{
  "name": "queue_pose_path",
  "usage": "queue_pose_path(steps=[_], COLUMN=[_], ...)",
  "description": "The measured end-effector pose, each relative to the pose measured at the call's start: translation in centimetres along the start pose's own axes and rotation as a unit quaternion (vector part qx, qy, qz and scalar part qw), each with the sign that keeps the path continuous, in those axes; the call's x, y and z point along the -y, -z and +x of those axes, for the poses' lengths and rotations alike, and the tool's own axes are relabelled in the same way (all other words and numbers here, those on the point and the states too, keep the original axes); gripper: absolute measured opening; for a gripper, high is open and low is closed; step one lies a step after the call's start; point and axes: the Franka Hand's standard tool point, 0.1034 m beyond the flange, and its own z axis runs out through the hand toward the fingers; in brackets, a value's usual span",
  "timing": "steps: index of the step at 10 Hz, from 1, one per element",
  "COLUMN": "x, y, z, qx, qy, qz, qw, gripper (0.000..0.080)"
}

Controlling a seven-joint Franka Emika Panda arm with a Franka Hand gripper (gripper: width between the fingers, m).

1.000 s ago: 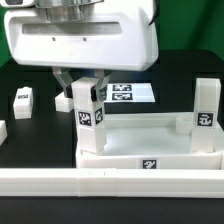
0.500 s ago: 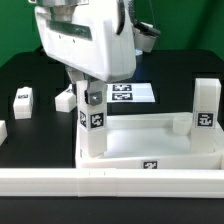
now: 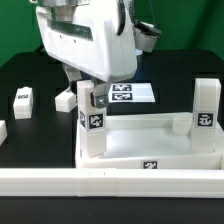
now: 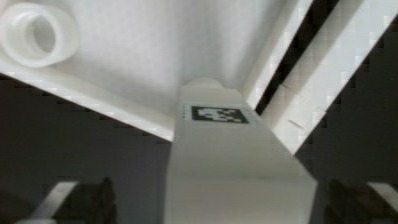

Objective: Assemble desk

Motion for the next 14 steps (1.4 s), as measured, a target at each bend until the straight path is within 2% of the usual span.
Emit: queue_pose_path(steps=[1, 5, 7, 8, 9, 10, 11, 12, 14], x=[0.01, 0.07, 0.08, 0.22, 0.47, 0.72, 0.73, 0.71, 0.50], y=[-0.01, -0.07, -0.07, -0.08, -0.06, 0.02, 0.03, 0.02, -0.26], z=[-0.01, -0.11, -0.07, 0.03, 0.05, 0.11, 0.11, 0.12, 0.18], qx=[0.000, 0.000, -0.001, -0.012, -0.025, -0.032, -0.032, -0.030, -0.026], qy=[0.062, 0.204, 0.287, 0.340, 0.406, 0.453, 0.485, 0.534, 0.587], qz=[0.000, 0.000, -0.001, -0.011, -0.025, -0.031, -0.035, -0.038, -0.040], qw=[0.998, 0.979, 0.958, 0.940, 0.913, 0.891, 0.873, 0.844, 0.808], gripper=[0.0638, 0.0649, 0.0649, 0.0649, 0.0649, 0.0649, 0.0649, 0.0649, 0.0649])
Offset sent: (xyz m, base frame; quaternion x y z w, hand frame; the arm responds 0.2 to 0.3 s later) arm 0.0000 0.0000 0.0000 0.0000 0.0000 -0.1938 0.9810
